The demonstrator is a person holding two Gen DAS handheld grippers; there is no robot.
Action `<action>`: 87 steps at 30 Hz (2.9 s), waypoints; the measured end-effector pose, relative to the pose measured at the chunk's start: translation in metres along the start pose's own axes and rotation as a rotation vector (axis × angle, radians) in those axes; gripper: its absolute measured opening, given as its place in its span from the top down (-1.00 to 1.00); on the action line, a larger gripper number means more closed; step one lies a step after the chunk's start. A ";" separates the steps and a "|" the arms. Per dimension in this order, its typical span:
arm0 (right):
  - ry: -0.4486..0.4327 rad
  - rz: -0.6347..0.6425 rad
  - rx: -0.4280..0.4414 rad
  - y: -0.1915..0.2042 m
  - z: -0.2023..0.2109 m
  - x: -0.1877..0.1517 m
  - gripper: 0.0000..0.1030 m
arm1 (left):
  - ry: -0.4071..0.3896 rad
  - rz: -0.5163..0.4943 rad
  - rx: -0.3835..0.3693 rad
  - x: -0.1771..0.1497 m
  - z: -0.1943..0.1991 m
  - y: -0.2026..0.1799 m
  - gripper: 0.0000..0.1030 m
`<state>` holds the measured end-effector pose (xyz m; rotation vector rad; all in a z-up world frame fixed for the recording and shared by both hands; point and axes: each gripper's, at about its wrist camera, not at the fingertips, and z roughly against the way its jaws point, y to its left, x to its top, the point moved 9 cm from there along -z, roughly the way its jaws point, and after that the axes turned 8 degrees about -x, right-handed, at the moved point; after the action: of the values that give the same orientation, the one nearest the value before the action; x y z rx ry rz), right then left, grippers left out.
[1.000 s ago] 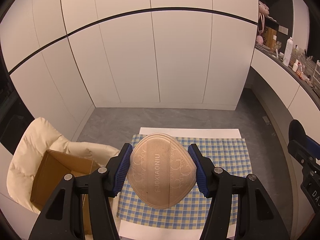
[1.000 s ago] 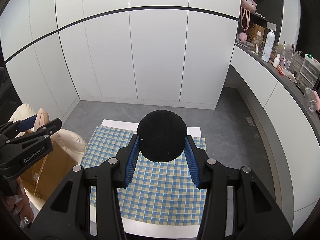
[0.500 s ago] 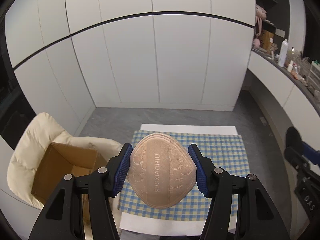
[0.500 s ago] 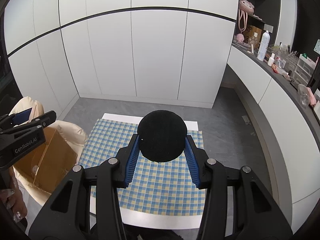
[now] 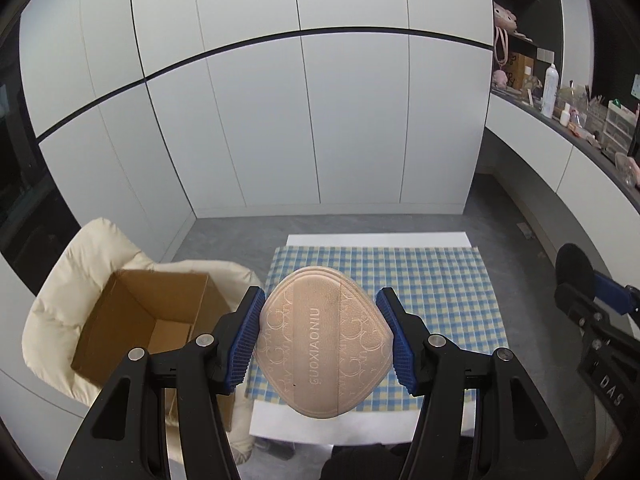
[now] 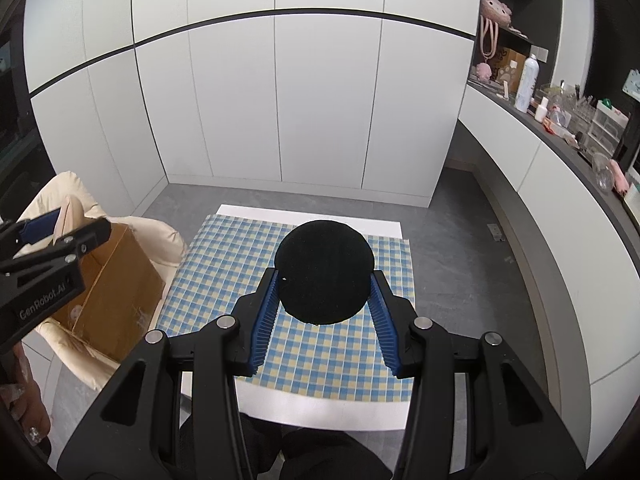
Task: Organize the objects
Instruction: 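Carry the held puff and compact back and over toward the cardboard box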
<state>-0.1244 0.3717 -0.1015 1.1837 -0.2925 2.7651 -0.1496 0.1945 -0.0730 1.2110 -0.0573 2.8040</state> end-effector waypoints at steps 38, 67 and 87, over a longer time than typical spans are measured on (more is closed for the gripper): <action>0.152 -0.065 0.089 -0.010 0.072 -0.183 0.09 | 0.055 0.034 -0.076 -0.150 0.050 0.016 -0.15; 0.267 -0.064 0.035 -0.026 0.089 -0.248 0.09 | 0.165 0.046 -0.053 -0.209 0.045 0.030 -0.14; 0.278 0.092 0.121 0.040 0.066 -0.237 0.09 | 0.194 0.147 0.024 -0.229 0.042 0.080 -0.14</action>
<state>0.0773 0.3100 -0.2341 0.8091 -0.1564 3.0174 0.0295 0.0968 -0.2111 0.9709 -0.1034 3.0433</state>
